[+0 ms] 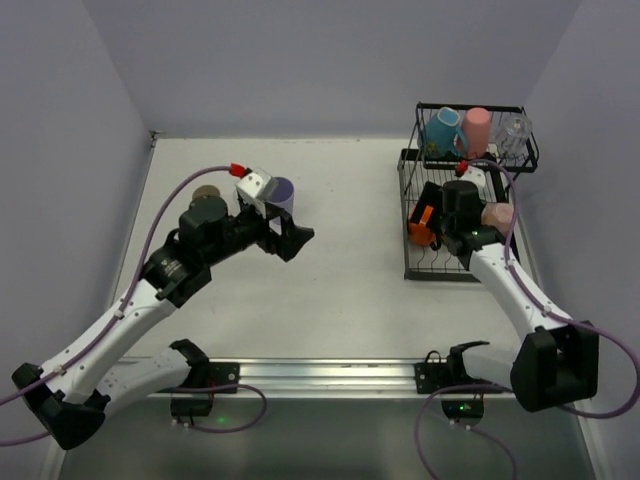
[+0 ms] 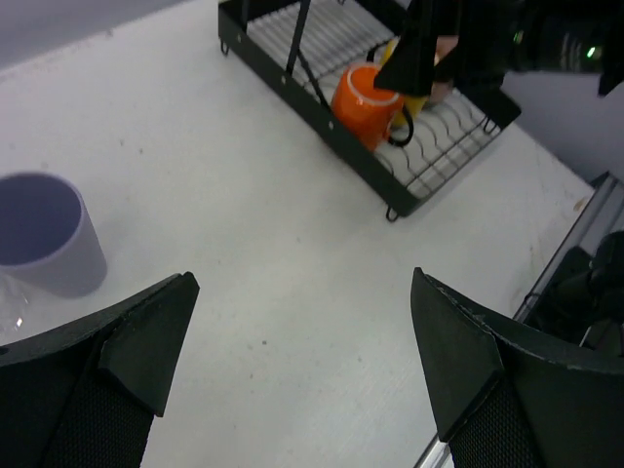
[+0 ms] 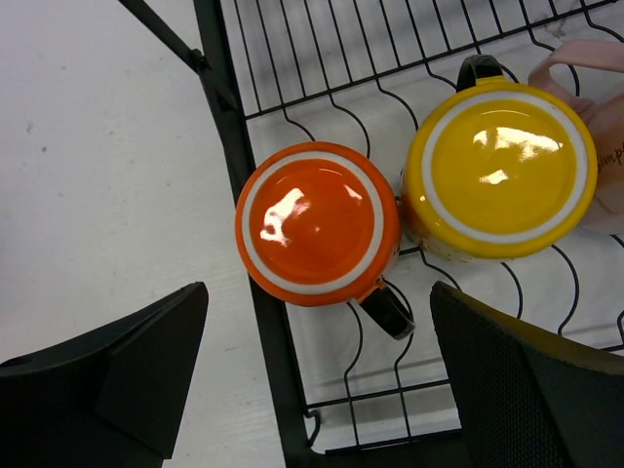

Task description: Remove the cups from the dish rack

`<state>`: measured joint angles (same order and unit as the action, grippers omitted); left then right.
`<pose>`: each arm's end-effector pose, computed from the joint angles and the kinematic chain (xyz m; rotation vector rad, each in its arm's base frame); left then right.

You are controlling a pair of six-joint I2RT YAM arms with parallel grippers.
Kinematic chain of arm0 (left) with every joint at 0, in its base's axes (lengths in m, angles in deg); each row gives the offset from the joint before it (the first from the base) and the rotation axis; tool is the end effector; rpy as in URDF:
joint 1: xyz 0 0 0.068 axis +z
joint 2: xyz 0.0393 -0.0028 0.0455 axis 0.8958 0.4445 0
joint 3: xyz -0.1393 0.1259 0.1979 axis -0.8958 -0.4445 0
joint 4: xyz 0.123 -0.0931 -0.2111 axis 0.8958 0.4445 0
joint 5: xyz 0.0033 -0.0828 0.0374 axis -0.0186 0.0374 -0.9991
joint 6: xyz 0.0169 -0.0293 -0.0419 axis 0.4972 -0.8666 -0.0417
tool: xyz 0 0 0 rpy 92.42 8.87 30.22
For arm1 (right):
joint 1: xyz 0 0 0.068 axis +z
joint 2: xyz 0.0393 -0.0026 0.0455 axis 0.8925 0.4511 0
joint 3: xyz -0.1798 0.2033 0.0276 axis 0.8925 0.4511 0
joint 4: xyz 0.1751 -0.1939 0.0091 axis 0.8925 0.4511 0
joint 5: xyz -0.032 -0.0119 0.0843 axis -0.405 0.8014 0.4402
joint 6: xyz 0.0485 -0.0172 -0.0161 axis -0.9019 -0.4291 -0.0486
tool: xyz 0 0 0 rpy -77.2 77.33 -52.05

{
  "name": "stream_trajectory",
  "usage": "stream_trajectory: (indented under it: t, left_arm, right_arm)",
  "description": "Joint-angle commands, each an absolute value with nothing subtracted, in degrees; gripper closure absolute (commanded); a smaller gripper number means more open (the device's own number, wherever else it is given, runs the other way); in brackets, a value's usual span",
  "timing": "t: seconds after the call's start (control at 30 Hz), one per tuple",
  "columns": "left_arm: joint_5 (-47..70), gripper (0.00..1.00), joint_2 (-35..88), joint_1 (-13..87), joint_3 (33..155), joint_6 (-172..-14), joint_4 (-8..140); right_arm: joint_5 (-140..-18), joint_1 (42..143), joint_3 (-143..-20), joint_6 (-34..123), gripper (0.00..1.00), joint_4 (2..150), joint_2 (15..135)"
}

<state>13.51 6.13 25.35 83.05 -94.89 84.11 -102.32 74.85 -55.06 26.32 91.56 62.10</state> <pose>0.1625 -0.1360 0.3976 0.5111 1.7334 -0.8123 0.2584 0.0437 0.2749 0.4036 2.1148 0.0795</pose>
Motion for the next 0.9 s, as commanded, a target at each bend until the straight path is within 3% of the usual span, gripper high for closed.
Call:
stream_trajectory:
  t: [0.0, 0.87]
  left_arm:
    - [15.1, 0.00, 4.5, 25.5, 75.9, -93.9, 82.4]
    - [14.8, 0.00, 6.2, 25.5, 71.0, -90.7, 80.8]
  right_arm:
    - [-106.4, 74.7, -58.9, 27.3, 0.01, 93.3, 65.1]
    - [-108.8, 75.0, -66.9, 29.4, 0.01, 93.6, 83.3]
